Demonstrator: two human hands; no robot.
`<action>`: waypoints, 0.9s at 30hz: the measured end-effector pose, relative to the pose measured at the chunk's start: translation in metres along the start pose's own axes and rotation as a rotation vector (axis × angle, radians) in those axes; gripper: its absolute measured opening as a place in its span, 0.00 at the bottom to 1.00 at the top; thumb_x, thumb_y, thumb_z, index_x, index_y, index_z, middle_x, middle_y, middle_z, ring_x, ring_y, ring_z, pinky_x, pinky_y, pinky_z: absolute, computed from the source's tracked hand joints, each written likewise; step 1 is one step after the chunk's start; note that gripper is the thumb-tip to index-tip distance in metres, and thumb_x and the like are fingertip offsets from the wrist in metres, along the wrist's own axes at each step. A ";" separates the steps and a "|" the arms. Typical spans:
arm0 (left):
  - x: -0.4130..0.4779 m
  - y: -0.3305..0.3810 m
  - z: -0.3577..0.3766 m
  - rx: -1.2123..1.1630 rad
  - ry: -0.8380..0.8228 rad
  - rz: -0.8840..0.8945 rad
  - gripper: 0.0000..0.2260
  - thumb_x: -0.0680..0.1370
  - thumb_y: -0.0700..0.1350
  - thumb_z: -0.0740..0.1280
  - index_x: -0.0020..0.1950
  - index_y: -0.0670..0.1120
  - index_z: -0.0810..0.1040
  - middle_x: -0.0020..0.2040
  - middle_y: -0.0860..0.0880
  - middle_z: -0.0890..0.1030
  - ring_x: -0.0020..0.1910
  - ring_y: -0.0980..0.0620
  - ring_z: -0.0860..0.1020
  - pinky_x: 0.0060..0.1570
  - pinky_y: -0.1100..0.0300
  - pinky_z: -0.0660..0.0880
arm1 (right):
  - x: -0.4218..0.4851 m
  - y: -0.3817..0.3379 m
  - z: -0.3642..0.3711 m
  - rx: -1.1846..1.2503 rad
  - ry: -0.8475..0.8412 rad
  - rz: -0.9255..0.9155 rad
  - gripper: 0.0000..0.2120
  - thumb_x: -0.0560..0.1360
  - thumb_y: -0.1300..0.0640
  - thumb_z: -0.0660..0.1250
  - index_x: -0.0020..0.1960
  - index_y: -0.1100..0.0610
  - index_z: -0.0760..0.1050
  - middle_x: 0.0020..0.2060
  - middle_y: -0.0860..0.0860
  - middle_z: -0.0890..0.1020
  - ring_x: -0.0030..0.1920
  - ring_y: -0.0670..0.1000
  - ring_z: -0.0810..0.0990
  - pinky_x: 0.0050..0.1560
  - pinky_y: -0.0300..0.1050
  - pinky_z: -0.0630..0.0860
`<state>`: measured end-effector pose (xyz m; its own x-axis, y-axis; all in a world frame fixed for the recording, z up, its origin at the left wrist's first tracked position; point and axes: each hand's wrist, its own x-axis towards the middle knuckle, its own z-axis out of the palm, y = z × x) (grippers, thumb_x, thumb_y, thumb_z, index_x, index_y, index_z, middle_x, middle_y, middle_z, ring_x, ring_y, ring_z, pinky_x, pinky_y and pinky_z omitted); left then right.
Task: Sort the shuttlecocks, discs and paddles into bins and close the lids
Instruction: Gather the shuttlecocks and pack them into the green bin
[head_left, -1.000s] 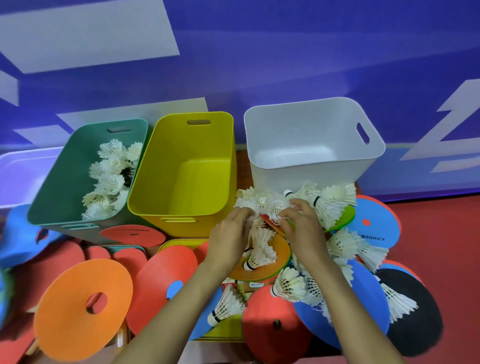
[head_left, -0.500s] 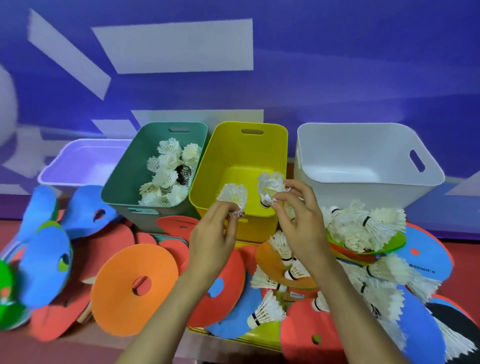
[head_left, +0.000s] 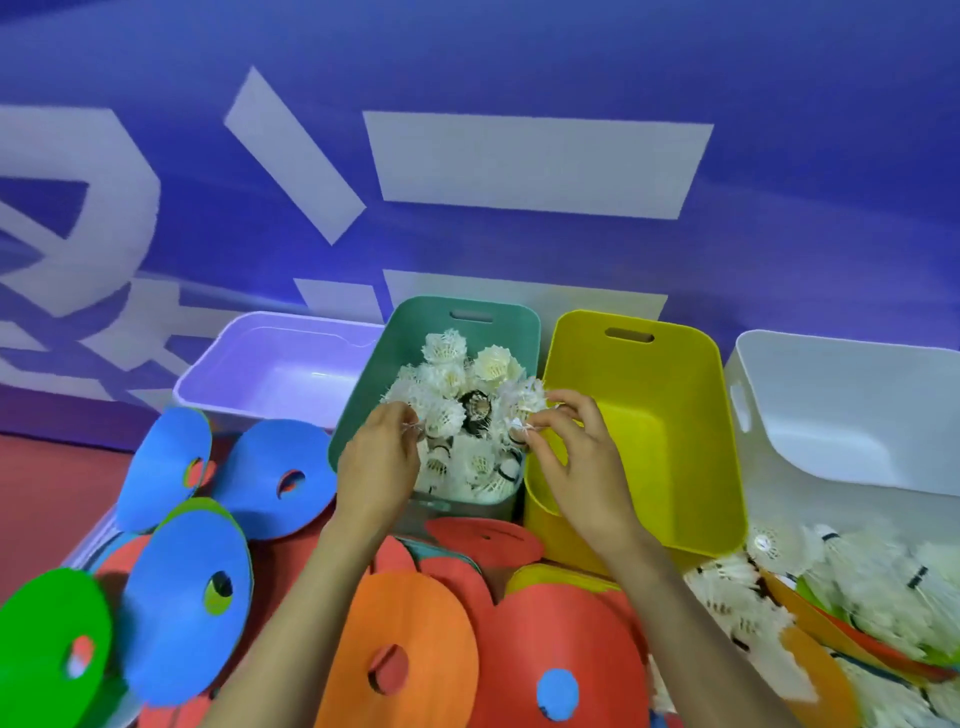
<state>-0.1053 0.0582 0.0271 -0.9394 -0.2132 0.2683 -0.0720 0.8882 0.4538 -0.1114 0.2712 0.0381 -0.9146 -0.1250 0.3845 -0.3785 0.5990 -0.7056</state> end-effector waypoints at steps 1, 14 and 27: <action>0.012 -0.007 0.003 0.007 -0.010 0.006 0.04 0.76 0.37 0.61 0.48 0.43 0.74 0.48 0.44 0.77 0.44 0.39 0.76 0.37 0.48 0.73 | 0.006 -0.002 0.008 -0.011 -0.007 0.003 0.04 0.75 0.59 0.69 0.48 0.58 0.80 0.59 0.53 0.74 0.56 0.48 0.75 0.54 0.30 0.65; 0.098 -0.047 0.041 0.077 -0.697 0.041 0.27 0.80 0.38 0.58 0.77 0.47 0.53 0.78 0.47 0.51 0.73 0.45 0.63 0.68 0.54 0.63 | 0.058 -0.003 0.054 -0.156 -0.059 0.117 0.07 0.77 0.56 0.65 0.52 0.58 0.79 0.63 0.51 0.71 0.62 0.49 0.71 0.56 0.40 0.70; 0.057 -0.022 0.016 0.050 -0.489 0.032 0.17 0.79 0.49 0.61 0.68 0.50 0.69 0.69 0.51 0.70 0.62 0.48 0.73 0.56 0.53 0.72 | 0.072 0.010 0.058 -0.442 -0.333 0.172 0.22 0.79 0.58 0.60 0.72 0.51 0.64 0.73 0.52 0.63 0.74 0.52 0.56 0.73 0.48 0.55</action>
<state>-0.1628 0.0331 0.0191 -0.9878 0.0200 -0.1543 -0.0452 0.9122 0.4072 -0.1892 0.2222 0.0242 -0.9801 -0.1963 0.0277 -0.1910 0.8972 -0.3982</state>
